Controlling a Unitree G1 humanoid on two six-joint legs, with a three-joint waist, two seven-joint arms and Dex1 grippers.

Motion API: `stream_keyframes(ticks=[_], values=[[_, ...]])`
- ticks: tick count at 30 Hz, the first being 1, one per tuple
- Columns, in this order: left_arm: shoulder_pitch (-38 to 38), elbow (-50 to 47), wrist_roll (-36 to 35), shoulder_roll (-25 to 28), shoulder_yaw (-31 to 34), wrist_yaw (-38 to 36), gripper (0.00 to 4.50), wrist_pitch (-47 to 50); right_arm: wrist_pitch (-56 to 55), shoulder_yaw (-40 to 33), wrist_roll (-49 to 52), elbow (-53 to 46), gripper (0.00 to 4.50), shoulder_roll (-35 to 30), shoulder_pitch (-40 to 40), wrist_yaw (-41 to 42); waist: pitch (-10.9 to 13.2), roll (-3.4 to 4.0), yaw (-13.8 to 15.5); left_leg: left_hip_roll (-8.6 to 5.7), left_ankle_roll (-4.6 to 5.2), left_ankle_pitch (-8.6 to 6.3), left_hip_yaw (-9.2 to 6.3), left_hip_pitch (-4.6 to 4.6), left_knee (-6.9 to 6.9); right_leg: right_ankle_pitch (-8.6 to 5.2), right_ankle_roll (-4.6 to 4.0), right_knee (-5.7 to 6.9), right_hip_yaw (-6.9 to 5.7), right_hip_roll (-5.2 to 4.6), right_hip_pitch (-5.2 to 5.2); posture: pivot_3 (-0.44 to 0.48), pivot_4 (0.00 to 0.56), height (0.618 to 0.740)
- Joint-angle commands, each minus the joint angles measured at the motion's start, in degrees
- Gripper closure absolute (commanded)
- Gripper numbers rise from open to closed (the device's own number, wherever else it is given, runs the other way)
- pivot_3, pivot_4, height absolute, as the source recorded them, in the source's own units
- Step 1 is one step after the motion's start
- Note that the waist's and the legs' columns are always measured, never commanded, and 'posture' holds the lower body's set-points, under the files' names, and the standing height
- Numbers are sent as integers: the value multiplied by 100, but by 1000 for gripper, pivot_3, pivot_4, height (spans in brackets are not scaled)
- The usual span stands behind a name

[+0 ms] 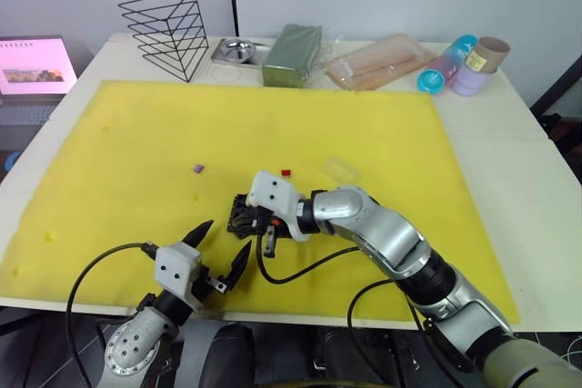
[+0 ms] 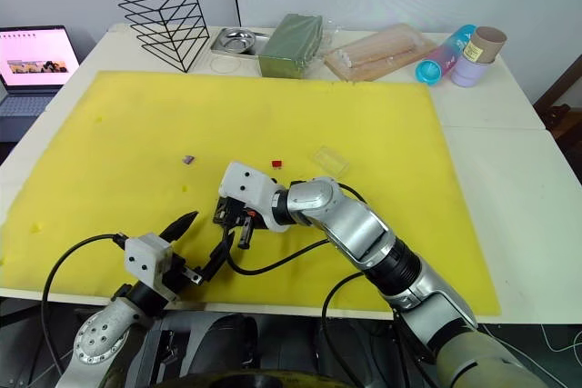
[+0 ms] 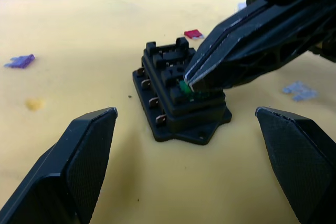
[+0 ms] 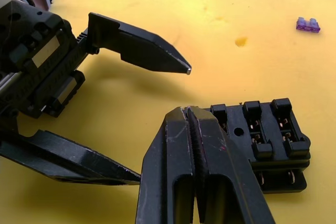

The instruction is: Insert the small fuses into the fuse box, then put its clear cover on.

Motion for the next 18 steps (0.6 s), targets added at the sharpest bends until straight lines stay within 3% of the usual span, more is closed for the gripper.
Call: stream_keyframes(ticks=[1, 10, 18], values=[[-6, -2, -9, -14, 93, 1, 0, -186, 102, -116, -66, 91, 4449, -71, 69, -16, 0, 0, 0, 0, 0, 0, 0, 0, 0, 0, 0, 0, 0, 0, 0, 0, 150, 740], [-102, 42, -102, 168, 188, -211, 0, -241, -57, -804, 357, -395, 4449, 142, 79, 25, 1, -1, 2, 0, 0, 0, 0, -2, 0, 0, 0, -1, 0, 0, -1, 0, 150, 740], [-31, -741, -1009, 776, 733, -572, 0, 531, -274, -1425, 694, -977, 4449, -482, 104, 468, 5, -3, 0, 2, 0, 0, 0, -6, -3, 0, 1, -4, -1, 0, -5, 0, 150, 740]])
